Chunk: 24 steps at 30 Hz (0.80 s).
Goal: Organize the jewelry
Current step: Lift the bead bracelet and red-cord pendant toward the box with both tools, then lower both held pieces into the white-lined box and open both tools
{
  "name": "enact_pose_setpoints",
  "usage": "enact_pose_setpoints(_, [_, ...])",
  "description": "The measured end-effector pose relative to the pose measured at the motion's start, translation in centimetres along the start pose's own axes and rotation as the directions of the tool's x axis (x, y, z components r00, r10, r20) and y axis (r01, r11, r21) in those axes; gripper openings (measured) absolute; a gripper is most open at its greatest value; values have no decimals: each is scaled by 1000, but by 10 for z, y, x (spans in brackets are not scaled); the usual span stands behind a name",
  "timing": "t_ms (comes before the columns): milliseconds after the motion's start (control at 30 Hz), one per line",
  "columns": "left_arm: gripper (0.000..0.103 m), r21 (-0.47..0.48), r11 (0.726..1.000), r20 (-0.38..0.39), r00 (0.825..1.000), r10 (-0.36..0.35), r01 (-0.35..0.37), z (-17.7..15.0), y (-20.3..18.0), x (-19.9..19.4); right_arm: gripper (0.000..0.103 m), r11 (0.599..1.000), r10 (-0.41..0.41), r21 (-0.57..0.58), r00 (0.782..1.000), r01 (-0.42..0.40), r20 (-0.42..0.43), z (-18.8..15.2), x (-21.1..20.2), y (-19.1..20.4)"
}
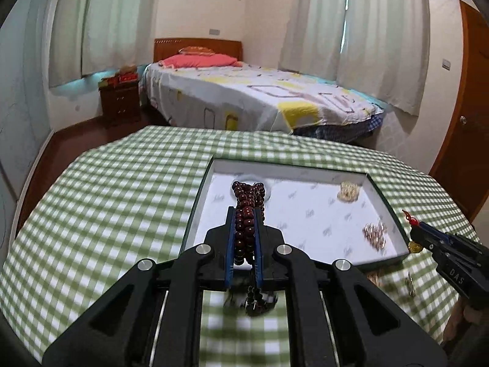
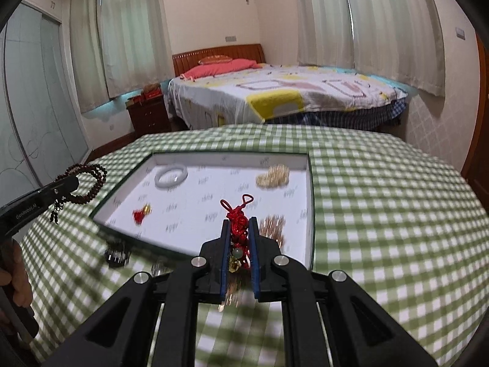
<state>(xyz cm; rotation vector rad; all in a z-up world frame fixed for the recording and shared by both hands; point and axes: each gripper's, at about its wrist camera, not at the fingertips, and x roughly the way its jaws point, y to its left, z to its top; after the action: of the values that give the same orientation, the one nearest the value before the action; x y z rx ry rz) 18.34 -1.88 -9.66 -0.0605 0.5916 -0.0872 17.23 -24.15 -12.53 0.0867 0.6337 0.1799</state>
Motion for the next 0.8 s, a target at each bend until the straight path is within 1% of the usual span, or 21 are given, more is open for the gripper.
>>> enact_pose_setpoints(167, [11, 10, 1000, 8, 1000, -22, 22, 24, -6, 32, 12, 1000, -7, 6, 999, 7, 33, 29, 18, -5])
enact_pose_setpoints(267, [11, 22, 1000, 7, 1000, -19, 19, 32, -10, 53, 12, 1000, -15, -1, 999, 15, 46, 44, 35, -5])
enact_pose_setpoints(333, [11, 28, 999, -7, 1000, -16, 16, 35, -10, 68, 12, 1000, -22, -4, 999, 22, 38, 47, 46, -6])
enact_pose_setpoints(400, [11, 34, 999, -30, 1000, -9, 10, 34, -10, 82, 12, 1000, -25, -2, 1000, 25, 13, 49, 62, -10])
enact_pose_setpoints(500, [11, 22, 1000, -92, 996, -4, 6, 29, -4, 107, 12, 999, -34, 8, 999, 34, -36, 47, 83, -17])
enact_pose_setpoints(700, [11, 15, 1000, -178, 984, 12, -9, 16, 8, 134, 12, 998, -47, 32, 990, 51, -130, 42, 110, -27])
enact_pose_setpoints(800, [11, 9, 1000, -202, 979, 11, -10, 13, 12, 141, 12, 998, -49, 33, 986, 55, -159, 40, 117, -28])
